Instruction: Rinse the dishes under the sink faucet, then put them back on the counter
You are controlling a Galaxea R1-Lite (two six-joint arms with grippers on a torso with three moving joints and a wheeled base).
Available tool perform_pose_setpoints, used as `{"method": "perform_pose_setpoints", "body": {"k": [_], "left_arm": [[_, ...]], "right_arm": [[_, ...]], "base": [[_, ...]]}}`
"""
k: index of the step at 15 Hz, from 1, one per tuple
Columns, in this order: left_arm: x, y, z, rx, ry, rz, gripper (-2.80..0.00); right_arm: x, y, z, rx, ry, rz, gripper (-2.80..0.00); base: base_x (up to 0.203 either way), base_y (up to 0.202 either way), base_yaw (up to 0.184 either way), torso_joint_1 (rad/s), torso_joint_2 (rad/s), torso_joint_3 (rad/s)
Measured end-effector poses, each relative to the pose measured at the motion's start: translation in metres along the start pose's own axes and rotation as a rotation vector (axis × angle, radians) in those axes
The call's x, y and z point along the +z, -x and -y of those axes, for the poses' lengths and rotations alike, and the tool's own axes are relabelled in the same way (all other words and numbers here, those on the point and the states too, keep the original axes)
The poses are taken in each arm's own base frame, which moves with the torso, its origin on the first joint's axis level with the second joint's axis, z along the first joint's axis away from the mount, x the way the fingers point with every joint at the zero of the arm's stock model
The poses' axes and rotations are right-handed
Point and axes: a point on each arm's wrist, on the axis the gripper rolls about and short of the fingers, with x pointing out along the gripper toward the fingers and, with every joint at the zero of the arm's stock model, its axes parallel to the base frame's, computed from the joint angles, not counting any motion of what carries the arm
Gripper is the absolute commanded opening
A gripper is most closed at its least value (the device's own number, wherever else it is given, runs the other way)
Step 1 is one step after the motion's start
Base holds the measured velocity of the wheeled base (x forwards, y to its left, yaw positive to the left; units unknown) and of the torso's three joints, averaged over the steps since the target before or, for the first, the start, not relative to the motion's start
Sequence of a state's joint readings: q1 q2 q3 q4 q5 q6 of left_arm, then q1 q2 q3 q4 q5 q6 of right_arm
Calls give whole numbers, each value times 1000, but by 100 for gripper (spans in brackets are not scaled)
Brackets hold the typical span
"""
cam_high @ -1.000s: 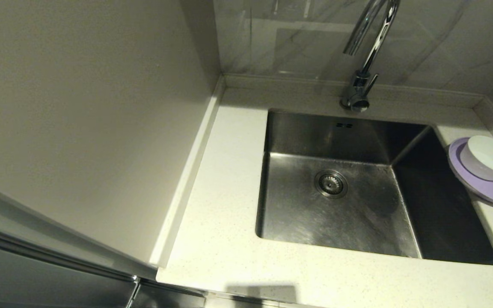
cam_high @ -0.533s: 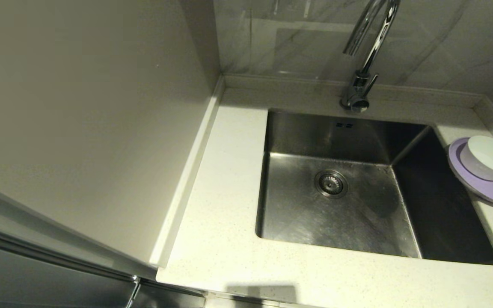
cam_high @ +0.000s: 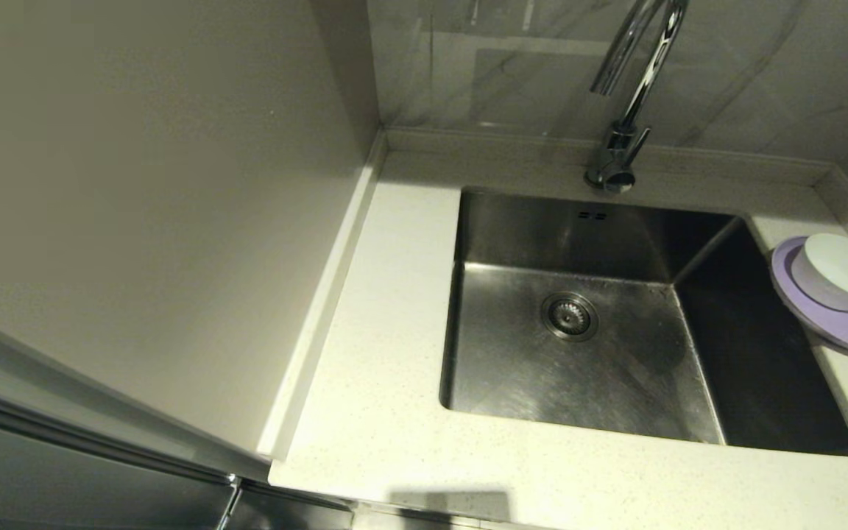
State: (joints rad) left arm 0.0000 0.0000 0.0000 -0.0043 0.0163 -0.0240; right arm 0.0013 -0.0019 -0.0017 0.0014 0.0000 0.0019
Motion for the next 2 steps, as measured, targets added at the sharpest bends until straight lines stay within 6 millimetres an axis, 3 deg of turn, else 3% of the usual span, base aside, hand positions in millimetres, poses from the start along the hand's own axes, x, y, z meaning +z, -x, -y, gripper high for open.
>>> {"method": "perform_pose_setpoints", "body": {"k": [2], "left_arm": [[0, 0, 0, 0, 0, 0, -280]], "right_arm": [[0, 0, 0, 0, -3, 0, -280]], "base": [[0, 0, 0, 0, 0, 0]]}}
